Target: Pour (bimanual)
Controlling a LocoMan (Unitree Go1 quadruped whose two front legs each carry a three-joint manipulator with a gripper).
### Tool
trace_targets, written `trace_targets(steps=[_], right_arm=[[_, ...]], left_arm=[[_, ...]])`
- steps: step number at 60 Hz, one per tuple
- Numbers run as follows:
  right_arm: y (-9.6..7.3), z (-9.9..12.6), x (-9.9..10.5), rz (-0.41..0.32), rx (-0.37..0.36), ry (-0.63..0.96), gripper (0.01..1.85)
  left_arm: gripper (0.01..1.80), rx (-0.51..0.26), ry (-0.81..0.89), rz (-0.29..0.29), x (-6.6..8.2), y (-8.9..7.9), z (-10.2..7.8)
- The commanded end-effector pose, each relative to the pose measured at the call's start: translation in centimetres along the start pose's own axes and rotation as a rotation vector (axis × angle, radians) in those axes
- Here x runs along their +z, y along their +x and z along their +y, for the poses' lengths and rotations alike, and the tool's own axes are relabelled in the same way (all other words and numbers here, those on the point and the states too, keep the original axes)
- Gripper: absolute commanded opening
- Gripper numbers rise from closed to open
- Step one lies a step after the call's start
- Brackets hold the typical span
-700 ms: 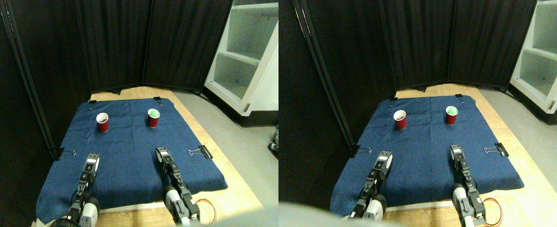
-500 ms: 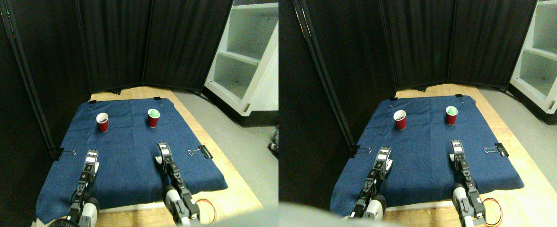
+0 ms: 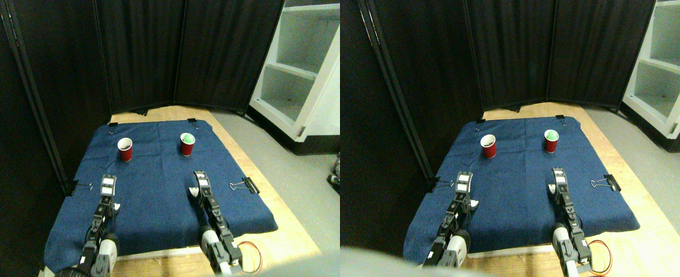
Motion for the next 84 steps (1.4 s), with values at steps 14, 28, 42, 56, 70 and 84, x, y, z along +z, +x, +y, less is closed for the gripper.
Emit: trace_targets(steps=[14, 28, 42, 56, 70, 84], right_arm=[[2.0, 0.6, 3.0, -0.087, -0.041, 0.169, 0.58], [3.6, 0.1, 3.9, -0.092, -0.135, 0.424, 0.69], [5.2, -0.8, 4.8, -0.092, -0.177, 0.584, 0.83], [6.4, -1.5, 4.5, -0.103, -0.253, 0.803, 0.89], [7.3, -1.7, 3.6, -0.112, -0.279, 0.907, 0.99], [8.3, -2.1, 2.9, -0.145, -0.303, 1.082, 0.97]], left_arm=[[0.88, 0.048, -0.124, -0.107, 3.7, 2.3, -0.6], [0.94, 0.154, -0.338, -0.145, 4.1, 3.6, 0.4], [1.03, 0.224, -0.549, -0.164, 4.8, 5.5, 1.2], [1.00, 0.303, -0.732, -0.176, 4.4, 7.2, 1.4], [0.96, 0.381, -0.888, -0.212, 3.2, 9.0, 1.0], [1.07, 0.427, -1.010, -0.238, 2.2, 10.4, 0.9]])
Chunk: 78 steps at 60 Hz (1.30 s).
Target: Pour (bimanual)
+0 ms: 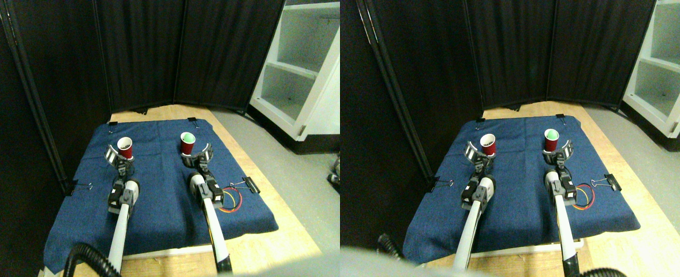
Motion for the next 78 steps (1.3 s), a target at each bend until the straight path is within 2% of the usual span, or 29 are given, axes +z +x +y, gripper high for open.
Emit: trace_targets(steps=[1, 13, 18, 24, 27, 31, 41, 49, 60, 71, 78], right_arm=[[0.7, 0.1, -0.2, -0.015, 0.011, 0.075, 0.96], [1.8, -0.2, -0.4, -0.009, -0.021, 0.250, 0.91], [2.2, -0.3, -0.1, 0.024, -0.029, 0.329, 1.03], [2.5, -0.4, 0.0, 0.036, -0.035, 0.348, 1.04], [2.8, -0.4, 0.1, 0.035, -0.038, 0.372, 0.99], [3.0, -0.4, 0.1, 0.038, -0.036, 0.363, 0.99], [3.3, -0.2, 0.1, 0.060, -0.045, 0.365, 1.02], [3.5, -0.1, 0.0, 0.065, -0.041, 0.353, 1.02], [3.5, 0.0, -0.4, 0.055, -0.058, 0.380, 1.01], [3.9, -0.3, -0.9, 0.051, -0.089, 0.385, 0.99], [3.9, -0.3, -1.0, 0.067, -0.107, 0.381, 1.07]], left_arm=[[1.08, -0.014, -0.042, -0.016, -0.3, 0.7, -0.3], [1.03, 0.003, -0.091, -0.011, -0.5, 1.6, 0.2], [1.06, 0.006, -0.096, -0.001, -0.3, 1.5, 0.2], [1.08, 0.011, -0.118, 0.000, -0.1, 1.5, 0.4], [1.05, 0.015, -0.123, -0.001, 0.0, 1.6, 0.5], [1.00, 0.023, -0.131, -0.004, 0.0, 1.7, 0.7], [0.99, 0.044, -0.186, -0.027, -0.3, 2.0, 1.2], [1.04, 0.056, -0.241, -0.026, -0.5, 2.4, 1.5], [1.22, 0.076, -0.306, -0.010, -1.0, 3.1, 1.9], [1.24, 0.086, -0.326, 0.003, -1.5, 3.4, 2.1], [1.21, 0.087, -0.345, 0.009, -1.5, 3.7, 2.0]])
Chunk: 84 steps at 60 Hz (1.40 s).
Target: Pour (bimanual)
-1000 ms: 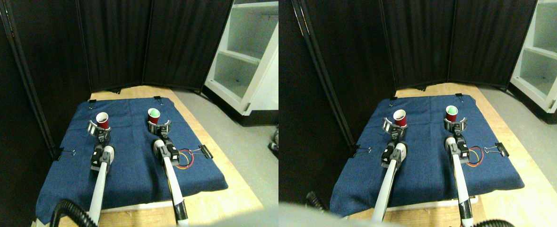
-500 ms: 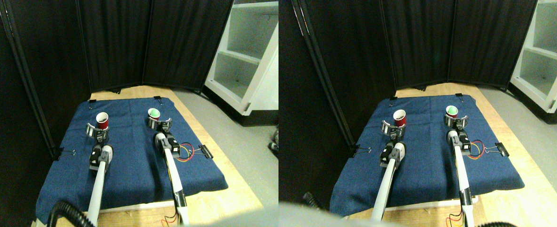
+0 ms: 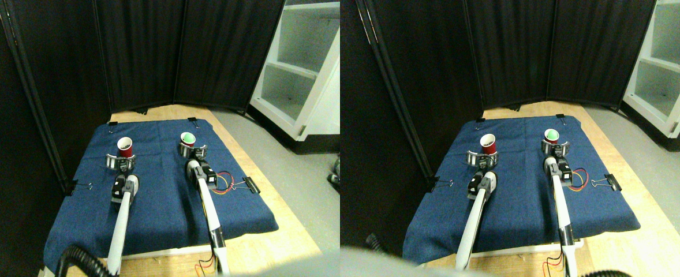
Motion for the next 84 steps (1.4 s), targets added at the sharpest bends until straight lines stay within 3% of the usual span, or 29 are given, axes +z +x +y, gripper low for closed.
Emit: trace_targets(steps=[1, 33, 59, 69, 84], right_arm=[[0.4, 0.2, -0.4, 0.017, 0.005, -0.001, 1.09], [1.7, 0.0, -1.1, 0.030, -0.027, -0.087, 1.13], [2.7, 0.1, -1.0, -0.020, -0.015, -0.071, 1.10], [3.2, 0.4, -0.9, -0.038, -0.019, -0.080, 1.13], [3.5, 0.5, -0.9, -0.023, -0.026, -0.036, 1.15]], left_arm=[[1.21, -0.036, -0.027, 0.005, -0.1, 0.5, -0.7], [1.24, -0.035, -0.051, 0.060, -1.2, 1.4, -2.3], [1.18, -0.017, -0.042, 0.041, -2.3, 2.0, -1.9], [1.20, -0.012, -0.050, 0.058, -2.6, 2.4, -1.6], [1.18, -0.003, -0.070, 0.063, -2.7, 2.7, -1.4]])
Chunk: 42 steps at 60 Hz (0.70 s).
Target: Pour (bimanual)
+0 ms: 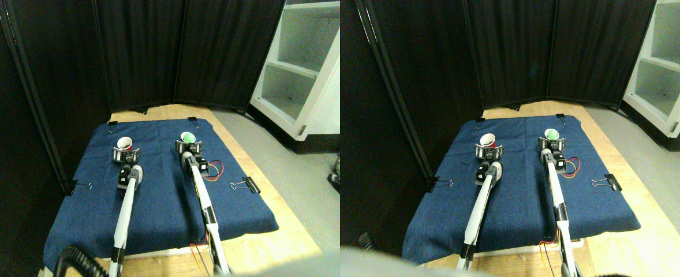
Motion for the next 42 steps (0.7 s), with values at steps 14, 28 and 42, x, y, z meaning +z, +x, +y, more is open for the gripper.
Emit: trace_targets(steps=[14, 28, 42], right_arm=[[0.34, 0.61, -0.15, -0.004, 0.015, 0.030, 1.11], [0.86, 0.61, -0.03, -0.006, 0.008, 0.040, 1.16], [0.50, 0.42, -0.09, -0.014, 0.008, 0.029, 1.13]], left_arm=[[1.20, -0.033, -0.035, 0.014, 0.33, 0.45, -0.19], [1.22, -0.031, -0.048, 0.020, 0.34, 0.48, -0.64], [1.19, -0.024, -0.073, 0.019, 0.06, 0.94, -0.64]])
